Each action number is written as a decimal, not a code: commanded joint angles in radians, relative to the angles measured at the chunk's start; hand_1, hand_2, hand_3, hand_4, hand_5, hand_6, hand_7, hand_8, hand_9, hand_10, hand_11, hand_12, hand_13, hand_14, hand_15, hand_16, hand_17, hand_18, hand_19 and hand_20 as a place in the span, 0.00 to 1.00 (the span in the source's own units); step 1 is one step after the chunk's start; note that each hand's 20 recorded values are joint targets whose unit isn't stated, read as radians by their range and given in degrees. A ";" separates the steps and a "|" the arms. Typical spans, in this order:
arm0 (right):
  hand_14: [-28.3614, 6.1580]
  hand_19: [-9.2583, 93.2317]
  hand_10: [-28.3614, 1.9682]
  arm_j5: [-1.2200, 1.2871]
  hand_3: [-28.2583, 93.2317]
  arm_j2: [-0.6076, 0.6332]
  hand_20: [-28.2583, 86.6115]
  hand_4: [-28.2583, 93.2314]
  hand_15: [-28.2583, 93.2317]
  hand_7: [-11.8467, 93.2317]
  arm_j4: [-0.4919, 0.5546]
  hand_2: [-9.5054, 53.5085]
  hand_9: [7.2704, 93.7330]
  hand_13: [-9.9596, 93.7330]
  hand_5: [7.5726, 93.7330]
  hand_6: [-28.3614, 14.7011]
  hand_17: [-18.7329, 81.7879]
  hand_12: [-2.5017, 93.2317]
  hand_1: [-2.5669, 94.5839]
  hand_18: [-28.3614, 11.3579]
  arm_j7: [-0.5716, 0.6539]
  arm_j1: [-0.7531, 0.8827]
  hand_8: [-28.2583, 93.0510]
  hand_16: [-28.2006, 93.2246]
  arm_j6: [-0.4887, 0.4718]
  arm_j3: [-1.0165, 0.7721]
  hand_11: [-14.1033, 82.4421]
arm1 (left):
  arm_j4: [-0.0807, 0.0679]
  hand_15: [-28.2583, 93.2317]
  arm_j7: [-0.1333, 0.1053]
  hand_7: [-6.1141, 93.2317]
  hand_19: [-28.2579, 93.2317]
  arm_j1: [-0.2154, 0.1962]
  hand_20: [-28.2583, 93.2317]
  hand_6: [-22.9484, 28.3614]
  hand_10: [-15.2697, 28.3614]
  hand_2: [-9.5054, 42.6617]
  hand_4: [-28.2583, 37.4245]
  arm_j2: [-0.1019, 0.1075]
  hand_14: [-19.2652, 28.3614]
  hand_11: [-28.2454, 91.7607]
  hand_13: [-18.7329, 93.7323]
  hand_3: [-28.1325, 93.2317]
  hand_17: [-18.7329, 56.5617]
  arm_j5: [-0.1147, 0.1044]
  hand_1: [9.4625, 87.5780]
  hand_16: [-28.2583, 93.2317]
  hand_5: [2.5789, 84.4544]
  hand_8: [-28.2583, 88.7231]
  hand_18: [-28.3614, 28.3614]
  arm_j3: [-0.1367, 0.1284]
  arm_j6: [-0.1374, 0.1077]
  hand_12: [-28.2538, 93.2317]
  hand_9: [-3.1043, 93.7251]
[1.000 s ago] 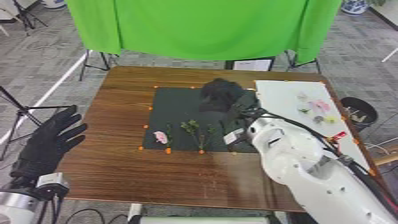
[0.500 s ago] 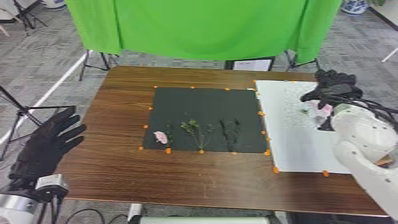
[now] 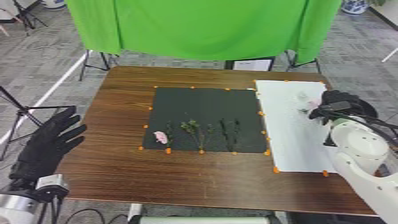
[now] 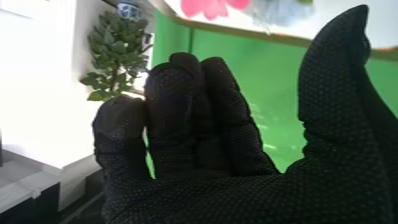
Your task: Arrange flowers
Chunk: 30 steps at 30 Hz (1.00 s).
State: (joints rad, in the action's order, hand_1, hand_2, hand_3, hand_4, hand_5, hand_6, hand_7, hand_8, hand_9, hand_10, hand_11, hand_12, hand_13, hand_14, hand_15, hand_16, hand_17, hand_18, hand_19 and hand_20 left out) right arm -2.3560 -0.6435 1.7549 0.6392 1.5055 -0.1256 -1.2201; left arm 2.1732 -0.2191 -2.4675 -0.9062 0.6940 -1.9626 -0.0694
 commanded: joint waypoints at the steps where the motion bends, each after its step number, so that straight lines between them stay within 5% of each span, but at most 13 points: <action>1: 0.51 0.94 0.47 -0.014 0.96 0.001 0.74 0.00 0.90 0.40 -0.036 0.00 0.51 0.60 0.47 0.49 0.47 0.26 0.29 0.17 -0.022 0.001 0.13 0.48 -0.001 0.028 0.41 | 0.001 0.43 0.002 0.25 0.54 -0.008 0.31 0.51 0.60 0.10 0.00 -0.001 0.72 0.38 0.31 0.79 0.09 -0.001 0.18 0.26 0.28 0.16 0.91 -0.003 -0.001 0.40 0.24; 15: 0.57 0.94 0.52 -0.029 0.96 0.006 0.74 0.00 0.88 0.43 -0.119 0.00 0.58 0.64 0.51 0.55 0.49 0.26 0.36 0.20 -0.022 -0.056 0.11 0.49 0.035 0.113 0.41 | 0.000 0.43 0.003 0.25 0.54 -0.005 0.31 0.52 0.60 0.10 0.00 -0.001 0.73 0.38 0.31 0.79 0.09 -0.001 0.18 0.26 0.28 0.16 0.91 0.000 -0.001 0.40 0.24; 18: 0.64 0.95 0.61 0.015 0.95 0.008 0.72 0.00 0.86 0.47 -0.129 0.00 0.66 0.71 0.57 0.61 0.53 0.30 0.43 0.21 -0.075 -0.050 0.15 0.51 0.076 0.096 0.40 | 0.000 0.43 0.004 0.25 0.54 -0.006 0.31 0.52 0.60 0.10 0.00 -0.003 0.73 0.38 0.31 0.79 0.09 0.000 0.18 0.26 0.28 0.16 0.91 -0.001 -0.001 0.40 0.24; 20: 0.74 0.97 0.76 0.011 0.91 0.011 0.70 0.00 0.79 0.52 -0.132 0.00 0.83 0.80 0.66 0.67 0.59 0.43 0.54 0.23 -0.102 -0.039 0.23 0.57 0.124 0.088 0.28 | 0.001 0.43 0.003 0.25 0.54 -0.008 0.31 0.52 0.60 0.10 0.00 -0.003 0.72 0.38 0.31 0.79 0.09 0.000 0.18 0.26 0.28 0.16 0.91 -0.003 -0.002 0.40 0.24; 22: 0.77 0.98 0.82 0.015 0.91 0.013 0.69 0.00 0.77 0.54 -0.116 0.00 0.92 0.86 0.73 0.70 0.63 0.49 0.59 0.23 -0.110 -0.030 0.26 0.57 0.117 0.077 0.26 | 0.003 0.43 0.002 0.25 0.54 -0.012 0.31 0.52 0.60 0.10 0.00 -0.003 0.72 0.38 0.31 0.79 0.09 0.000 0.18 0.26 0.28 0.16 0.91 -0.006 -0.003 0.40 0.24; 30: 0.78 0.98 0.81 0.007 0.93 -0.012 0.69 0.01 0.76 0.54 -0.026 0.00 0.95 0.88 0.78 0.70 0.65 0.51 0.59 0.23 -0.180 -0.106 0.26 0.58 0.234 0.116 0.27 | 0.014 0.43 -0.005 0.25 0.54 -0.027 0.31 0.51 0.60 0.10 0.00 -0.008 0.72 0.38 0.31 0.79 0.09 0.001 0.18 0.26 0.28 0.16 0.91 -0.020 -0.010 0.40 0.24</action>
State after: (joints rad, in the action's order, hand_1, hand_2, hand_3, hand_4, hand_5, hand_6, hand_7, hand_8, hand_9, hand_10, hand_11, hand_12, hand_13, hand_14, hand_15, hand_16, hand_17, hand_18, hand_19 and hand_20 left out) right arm -2.3341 -0.6393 1.6427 0.5001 1.4753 0.0151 -1.1439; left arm 2.1740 -0.2186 -2.4697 -0.9059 0.6937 -1.9674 -0.0697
